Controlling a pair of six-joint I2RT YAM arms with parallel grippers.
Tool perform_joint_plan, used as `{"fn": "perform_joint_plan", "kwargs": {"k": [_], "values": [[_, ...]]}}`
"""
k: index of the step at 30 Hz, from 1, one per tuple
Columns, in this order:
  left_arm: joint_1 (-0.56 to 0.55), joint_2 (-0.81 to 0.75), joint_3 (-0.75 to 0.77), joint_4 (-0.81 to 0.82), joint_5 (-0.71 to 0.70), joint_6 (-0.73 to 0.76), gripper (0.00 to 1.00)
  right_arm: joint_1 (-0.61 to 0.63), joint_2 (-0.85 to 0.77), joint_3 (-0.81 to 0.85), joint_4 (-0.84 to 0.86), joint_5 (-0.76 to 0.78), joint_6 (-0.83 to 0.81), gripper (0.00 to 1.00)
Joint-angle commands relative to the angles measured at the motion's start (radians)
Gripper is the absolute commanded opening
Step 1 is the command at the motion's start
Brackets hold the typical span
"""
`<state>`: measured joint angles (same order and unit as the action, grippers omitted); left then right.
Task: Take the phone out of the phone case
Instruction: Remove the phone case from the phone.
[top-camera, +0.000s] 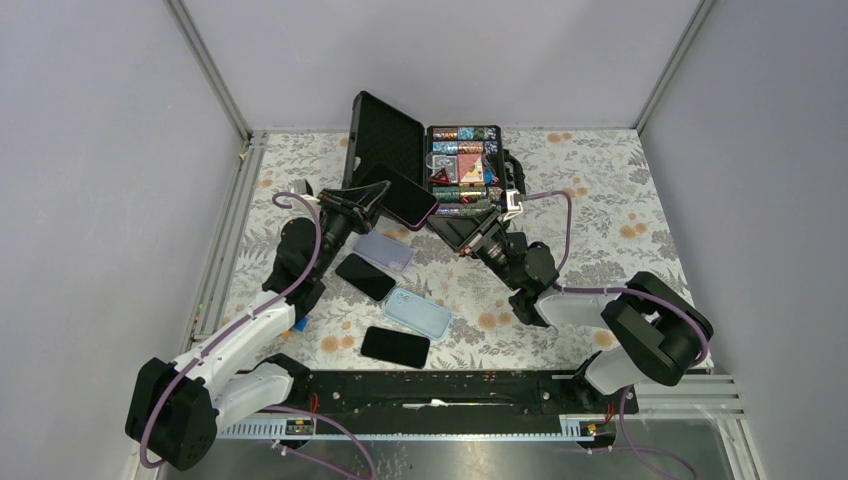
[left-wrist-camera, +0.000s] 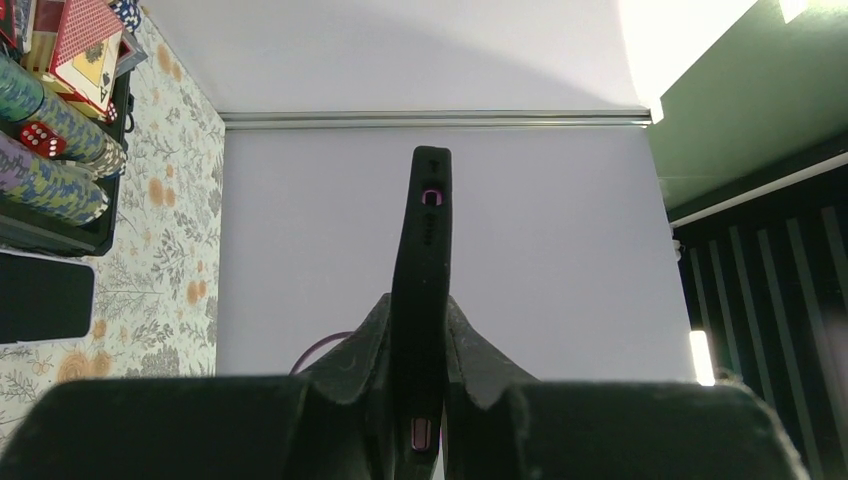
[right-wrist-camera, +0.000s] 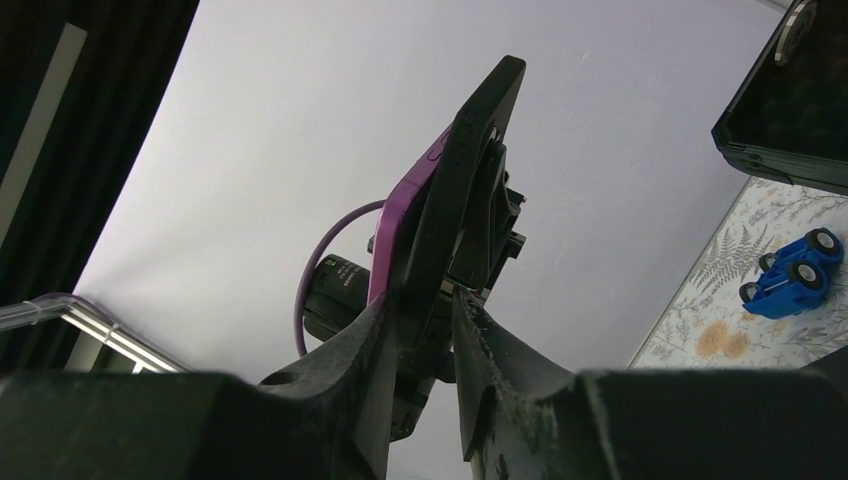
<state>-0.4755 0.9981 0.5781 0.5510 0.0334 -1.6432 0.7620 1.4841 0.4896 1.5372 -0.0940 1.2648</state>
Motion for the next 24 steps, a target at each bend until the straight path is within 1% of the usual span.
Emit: {"fn": "perform_joint_plan", "kwargs": {"k": [1, 5, 8, 9, 11, 14, 16, 17, 18, 20, 22, 23, 24], "values": [[-0.018, -0.027, 0.019, 0.254, 0.052, -0.099, 0.00, 0.009, 0.038, 0.004, -0.085, 0.046, 0.000, 0.31], [-0.020, -0.023, 0.025, 0.261, 0.058, -0.090, 0.00, 0.010, 0.045, 0.004, -0.111, 0.049, 0.015, 0.31], [-0.020, -0.016, 0.029, 0.263, 0.072, -0.076, 0.00, 0.009, 0.034, 0.025, -0.183, 0.040, 0.028, 0.31], [-0.022, -0.014, 0.028, 0.264, 0.074, -0.073, 0.00, 0.010, 0.025, 0.038, -0.220, 0.034, 0.038, 0.32], [-0.030, -0.009, 0.015, 0.277, 0.066, -0.082, 0.00, 0.008, -0.006, 0.065, -0.353, 0.035, 0.068, 0.35], [-0.032, 0.003, -0.003, 0.328, 0.071, -0.085, 0.00, 0.009, -0.049, 0.120, -0.516, 0.028, 0.051, 0.35], [-0.034, 0.012, -0.003, 0.353, 0.081, -0.081, 0.00, 0.009, -0.062, 0.148, -0.576, 0.024, 0.041, 0.35], [-0.035, 0.016, -0.005, 0.369, 0.084, -0.078, 0.00, 0.009, -0.061, 0.153, -0.571, 0.023, 0.039, 0.35], [-0.038, 0.020, -0.006, 0.383, 0.085, -0.075, 0.00, 0.009, -0.056, 0.150, -0.544, 0.023, 0.041, 0.33], [-0.040, 0.023, -0.006, 0.398, 0.092, -0.060, 0.00, 0.008, -0.044, 0.142, -0.467, 0.017, 0.044, 0.27], [-0.040, 0.020, -0.010, 0.403, 0.094, -0.034, 0.00, 0.008, -0.031, 0.143, -0.389, -0.006, 0.045, 0.16], [-0.040, 0.016, -0.012, 0.395, 0.096, -0.017, 0.03, 0.008, -0.026, 0.141, -0.349, -0.018, 0.047, 0.07], [-0.040, 0.009, -0.012, 0.373, 0.098, 0.007, 0.11, 0.008, -0.024, 0.137, -0.316, -0.025, 0.048, 0.03]]}}
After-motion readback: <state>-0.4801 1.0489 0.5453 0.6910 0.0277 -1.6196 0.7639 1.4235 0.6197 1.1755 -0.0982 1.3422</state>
